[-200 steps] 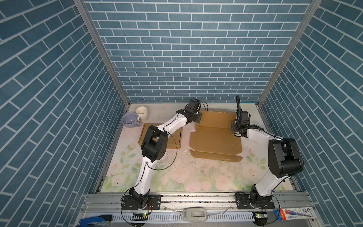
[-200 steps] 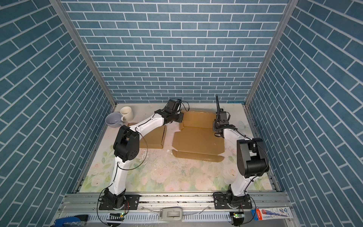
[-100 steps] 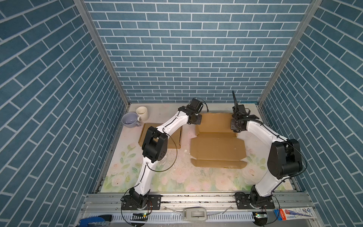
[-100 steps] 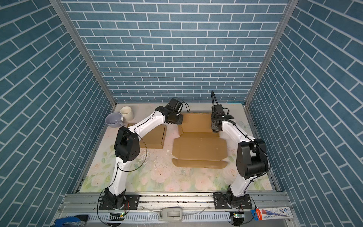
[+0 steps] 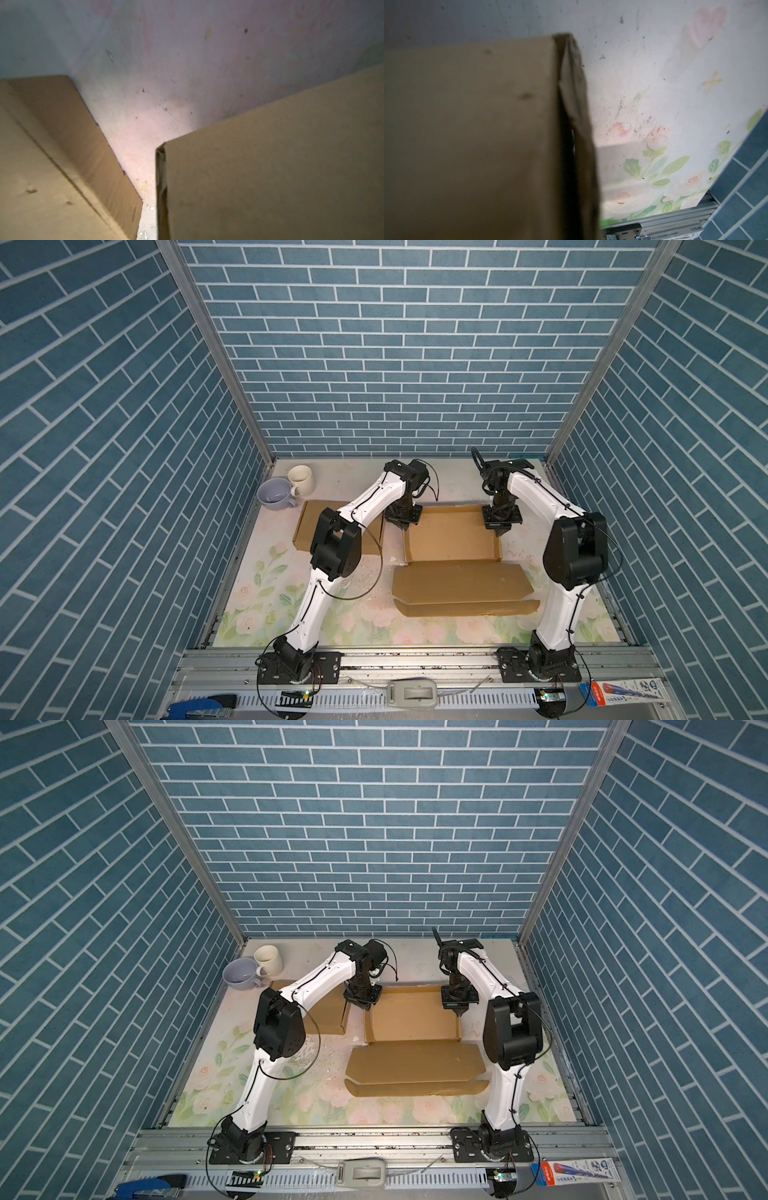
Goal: Fold the paper box
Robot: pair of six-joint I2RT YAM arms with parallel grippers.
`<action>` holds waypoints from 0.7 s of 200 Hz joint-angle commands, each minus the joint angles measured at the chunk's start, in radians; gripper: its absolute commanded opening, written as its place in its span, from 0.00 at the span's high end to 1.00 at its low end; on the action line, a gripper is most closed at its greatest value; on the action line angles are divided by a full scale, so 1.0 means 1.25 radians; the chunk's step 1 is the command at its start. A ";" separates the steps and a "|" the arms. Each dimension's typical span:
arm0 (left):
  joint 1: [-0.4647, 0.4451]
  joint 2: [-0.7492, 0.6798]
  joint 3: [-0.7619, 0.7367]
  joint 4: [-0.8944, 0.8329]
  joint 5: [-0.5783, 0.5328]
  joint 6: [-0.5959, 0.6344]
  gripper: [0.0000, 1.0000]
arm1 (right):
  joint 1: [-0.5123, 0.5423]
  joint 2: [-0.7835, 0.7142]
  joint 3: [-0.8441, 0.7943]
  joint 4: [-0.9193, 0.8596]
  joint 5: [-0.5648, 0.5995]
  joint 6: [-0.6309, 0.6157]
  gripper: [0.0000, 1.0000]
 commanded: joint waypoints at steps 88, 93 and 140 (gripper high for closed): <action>0.019 0.067 0.093 -0.075 0.044 0.098 0.50 | 0.015 0.232 0.183 -0.077 0.137 -0.131 0.87; 0.020 0.069 0.103 -0.073 0.045 0.102 0.49 | 0.017 0.238 0.187 -0.077 0.139 -0.135 0.85; 0.018 0.074 0.178 -0.029 0.081 0.169 0.41 | 0.025 0.279 0.236 -0.078 0.164 -0.159 0.73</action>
